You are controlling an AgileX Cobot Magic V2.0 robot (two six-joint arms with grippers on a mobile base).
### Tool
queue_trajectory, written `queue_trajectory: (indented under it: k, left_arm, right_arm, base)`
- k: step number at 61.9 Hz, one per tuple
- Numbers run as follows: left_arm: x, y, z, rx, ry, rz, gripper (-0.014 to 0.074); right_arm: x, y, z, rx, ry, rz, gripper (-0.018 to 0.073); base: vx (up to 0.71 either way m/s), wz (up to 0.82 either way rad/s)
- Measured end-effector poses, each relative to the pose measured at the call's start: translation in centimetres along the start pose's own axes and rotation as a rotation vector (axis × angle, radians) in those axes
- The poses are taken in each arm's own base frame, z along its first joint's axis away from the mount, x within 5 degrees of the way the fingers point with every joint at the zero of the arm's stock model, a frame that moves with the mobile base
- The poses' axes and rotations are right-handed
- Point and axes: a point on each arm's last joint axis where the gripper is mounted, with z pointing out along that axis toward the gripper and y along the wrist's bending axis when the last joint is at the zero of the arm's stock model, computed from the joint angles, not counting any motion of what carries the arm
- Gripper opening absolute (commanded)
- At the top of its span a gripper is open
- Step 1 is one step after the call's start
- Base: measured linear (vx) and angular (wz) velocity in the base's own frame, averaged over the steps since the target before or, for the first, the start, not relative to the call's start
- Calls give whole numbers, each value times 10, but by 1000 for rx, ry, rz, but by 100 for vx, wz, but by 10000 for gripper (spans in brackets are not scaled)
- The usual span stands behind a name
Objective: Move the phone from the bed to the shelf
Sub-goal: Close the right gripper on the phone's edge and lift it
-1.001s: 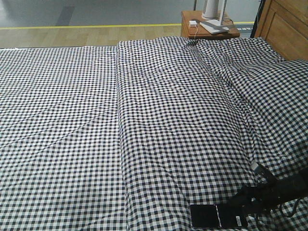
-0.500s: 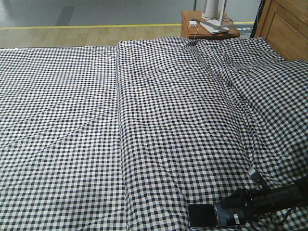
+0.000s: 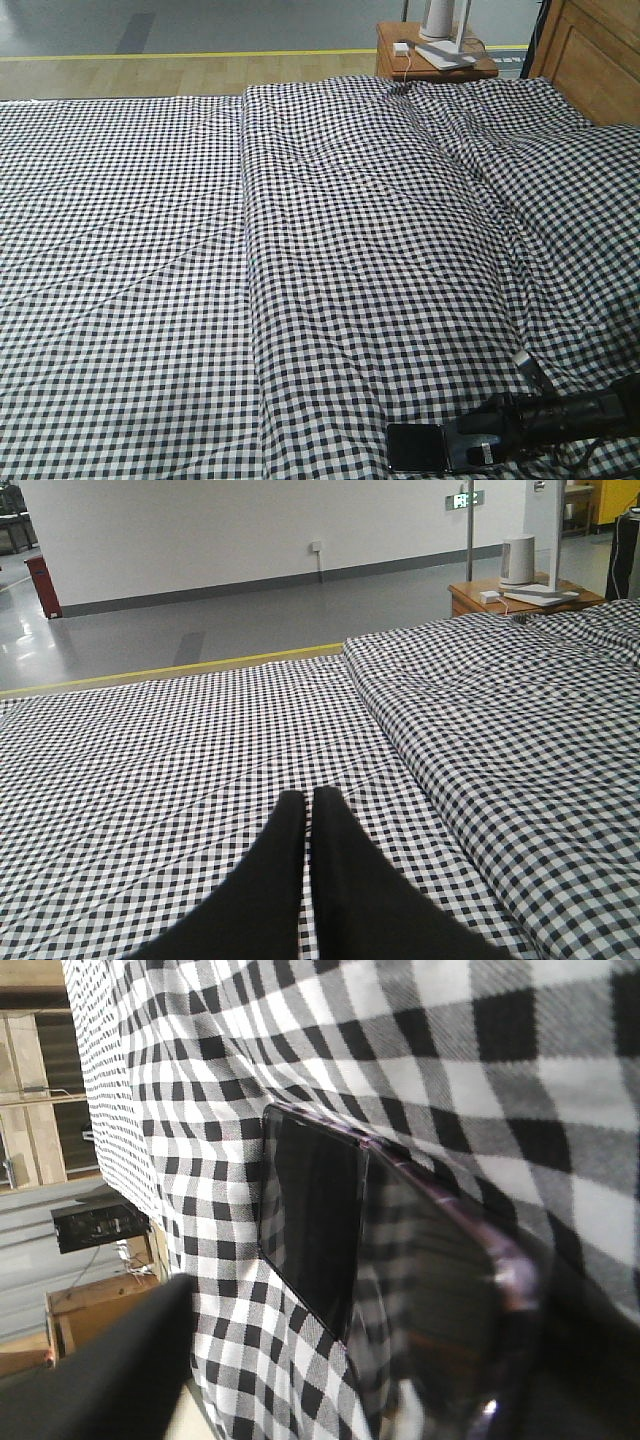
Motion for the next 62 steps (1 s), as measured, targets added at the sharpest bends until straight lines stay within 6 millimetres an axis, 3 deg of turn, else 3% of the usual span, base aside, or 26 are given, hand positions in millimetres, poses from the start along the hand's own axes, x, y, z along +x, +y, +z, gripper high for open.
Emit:
queue_trajectory:
  k: [11, 41, 50, 62]
  left_arm:
    - [0, 0, 0, 0, 0, 0, 1]
    - [0, 0, 0, 0, 0, 0, 1]
    - [0, 0, 0, 0, 0, 0, 1]
    - [0, 0, 0, 0, 0, 0, 1]
  right_arm:
    - [0, 0, 0, -1, 0, -23, -18]
    - [-4, 7, -5, -13, -4, -53, -6]
    - [-20, 27, -24, 15, -37, -105, -6]
    - [-46, 76, -65, 74, -105, -196, -3]
  base:
    - [0, 0]
    - [0, 0]
    - [0, 0]
    - [0, 0]
